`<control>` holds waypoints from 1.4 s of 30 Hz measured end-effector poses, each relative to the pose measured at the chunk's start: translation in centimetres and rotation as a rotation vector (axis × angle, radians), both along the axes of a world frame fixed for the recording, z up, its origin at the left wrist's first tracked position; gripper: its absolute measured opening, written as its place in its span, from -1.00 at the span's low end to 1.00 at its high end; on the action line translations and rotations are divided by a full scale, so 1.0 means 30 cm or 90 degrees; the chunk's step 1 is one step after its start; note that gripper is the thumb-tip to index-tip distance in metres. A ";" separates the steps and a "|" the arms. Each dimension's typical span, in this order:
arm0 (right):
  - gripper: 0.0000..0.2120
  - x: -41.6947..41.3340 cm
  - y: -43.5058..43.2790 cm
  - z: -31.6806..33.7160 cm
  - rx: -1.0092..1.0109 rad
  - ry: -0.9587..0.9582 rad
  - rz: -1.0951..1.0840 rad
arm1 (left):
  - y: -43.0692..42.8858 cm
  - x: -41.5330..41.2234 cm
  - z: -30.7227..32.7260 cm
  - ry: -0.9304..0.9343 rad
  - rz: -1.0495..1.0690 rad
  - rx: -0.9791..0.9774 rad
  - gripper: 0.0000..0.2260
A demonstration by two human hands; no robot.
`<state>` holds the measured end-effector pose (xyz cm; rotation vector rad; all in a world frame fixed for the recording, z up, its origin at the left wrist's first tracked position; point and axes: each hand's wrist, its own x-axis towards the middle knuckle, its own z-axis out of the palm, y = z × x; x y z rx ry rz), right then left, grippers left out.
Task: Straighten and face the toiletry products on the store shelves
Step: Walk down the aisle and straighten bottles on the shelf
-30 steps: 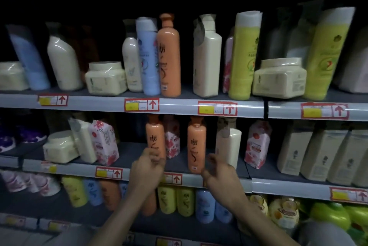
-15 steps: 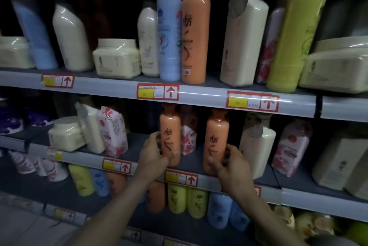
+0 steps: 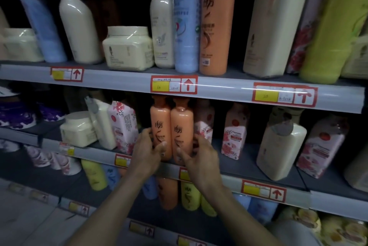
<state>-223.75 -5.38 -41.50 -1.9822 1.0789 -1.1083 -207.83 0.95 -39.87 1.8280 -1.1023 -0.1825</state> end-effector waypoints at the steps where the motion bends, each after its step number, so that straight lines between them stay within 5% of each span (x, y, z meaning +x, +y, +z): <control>1: -0.39 0.026 0.003 -0.004 0.000 -0.003 0.002 | 0.003 0.015 0.002 -0.002 0.009 -0.003 -0.68; 11: -0.41 0.100 0.043 -0.007 -0.004 0.011 0.036 | 0.044 0.054 0.015 0.009 0.040 -0.058 -0.75; 23: -0.66 -0.178 0.034 0.080 -0.010 0.097 0.031 | 0.127 -0.022 0.078 0.122 0.136 -0.076 -0.75; 32: -0.60 -0.399 0.050 0.079 0.040 0.149 -0.032 | 0.099 -0.229 0.069 0.045 -0.049 -0.026 -0.85; 37: -0.54 -0.454 0.040 0.101 0.072 0.104 -0.045 | -0.033 -0.316 0.055 0.022 -0.094 0.033 -0.47; 42: -0.46 -0.406 -0.011 0.058 0.146 0.031 -0.017 | -0.160 -0.344 0.011 0.015 -0.051 0.024 -0.49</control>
